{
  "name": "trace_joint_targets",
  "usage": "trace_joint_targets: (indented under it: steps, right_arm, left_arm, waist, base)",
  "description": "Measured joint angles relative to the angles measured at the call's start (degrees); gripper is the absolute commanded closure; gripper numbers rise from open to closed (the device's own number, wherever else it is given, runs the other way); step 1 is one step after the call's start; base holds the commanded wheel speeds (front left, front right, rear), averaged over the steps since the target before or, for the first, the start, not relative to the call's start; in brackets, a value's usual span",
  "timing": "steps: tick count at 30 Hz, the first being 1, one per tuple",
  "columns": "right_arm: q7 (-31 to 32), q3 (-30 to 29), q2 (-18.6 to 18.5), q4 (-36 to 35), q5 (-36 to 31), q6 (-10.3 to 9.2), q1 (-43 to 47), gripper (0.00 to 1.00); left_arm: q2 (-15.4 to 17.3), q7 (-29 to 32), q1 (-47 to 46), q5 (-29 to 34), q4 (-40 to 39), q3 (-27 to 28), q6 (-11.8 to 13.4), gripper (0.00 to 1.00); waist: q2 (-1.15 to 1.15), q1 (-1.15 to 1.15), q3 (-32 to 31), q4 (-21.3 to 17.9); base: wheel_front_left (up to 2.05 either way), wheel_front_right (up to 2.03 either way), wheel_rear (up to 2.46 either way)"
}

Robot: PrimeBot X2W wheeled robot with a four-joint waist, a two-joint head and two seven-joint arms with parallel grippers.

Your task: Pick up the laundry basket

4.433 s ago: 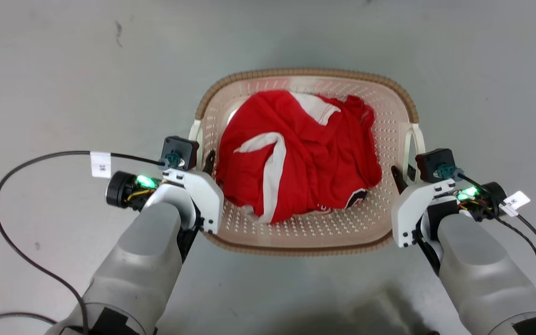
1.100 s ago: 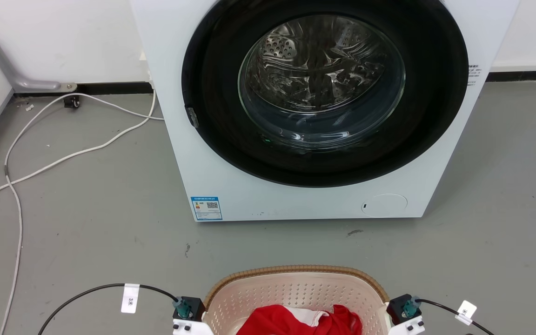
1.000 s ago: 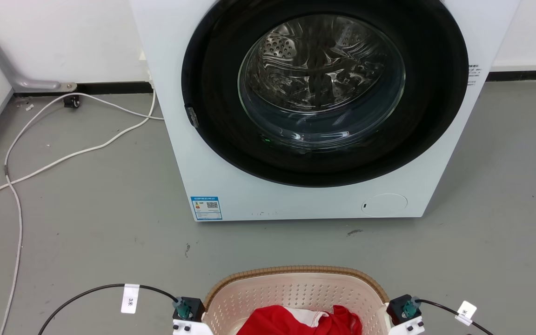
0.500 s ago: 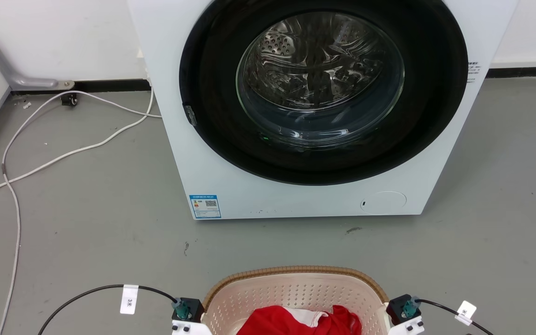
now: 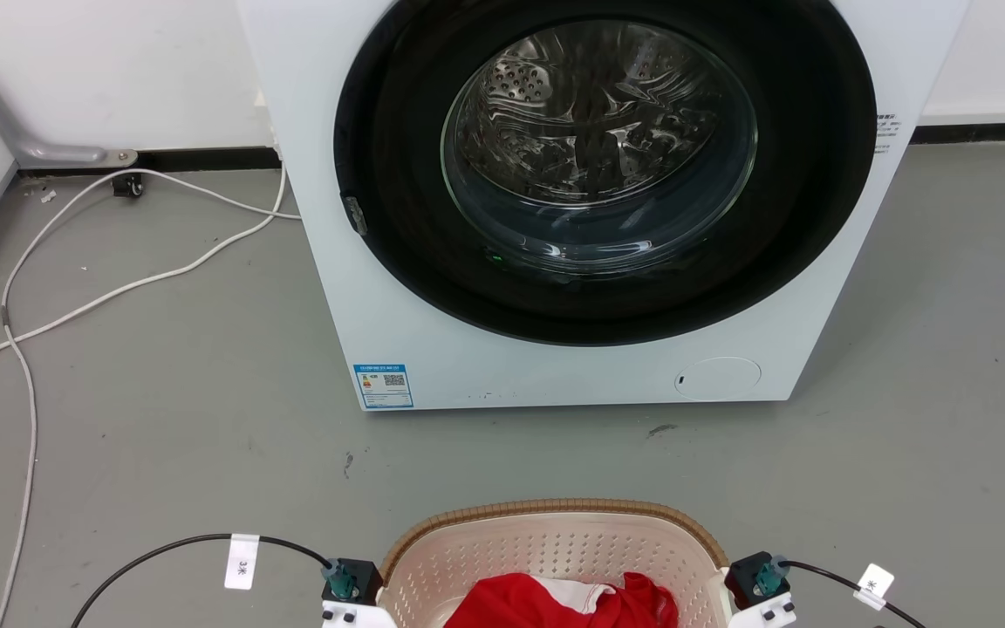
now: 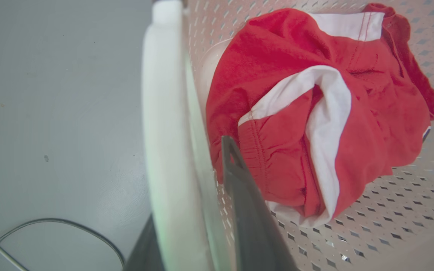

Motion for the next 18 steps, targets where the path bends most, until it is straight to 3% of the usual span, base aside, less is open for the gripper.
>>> trace_joint_targets:
  steps: [18]
  right_arm:
    - [-0.19, 1.89, -0.13, 0.11, 1.92, 0.02, -0.02, 1.00]
  left_arm:
    - [0.05, -0.15, -0.01, -1.27, 0.13, -1.49, -0.15, 1.00]
  waist:
    - [0.00, 0.00, -0.49, 0.01]
  base:
    - [0.00, 0.00, 0.00]
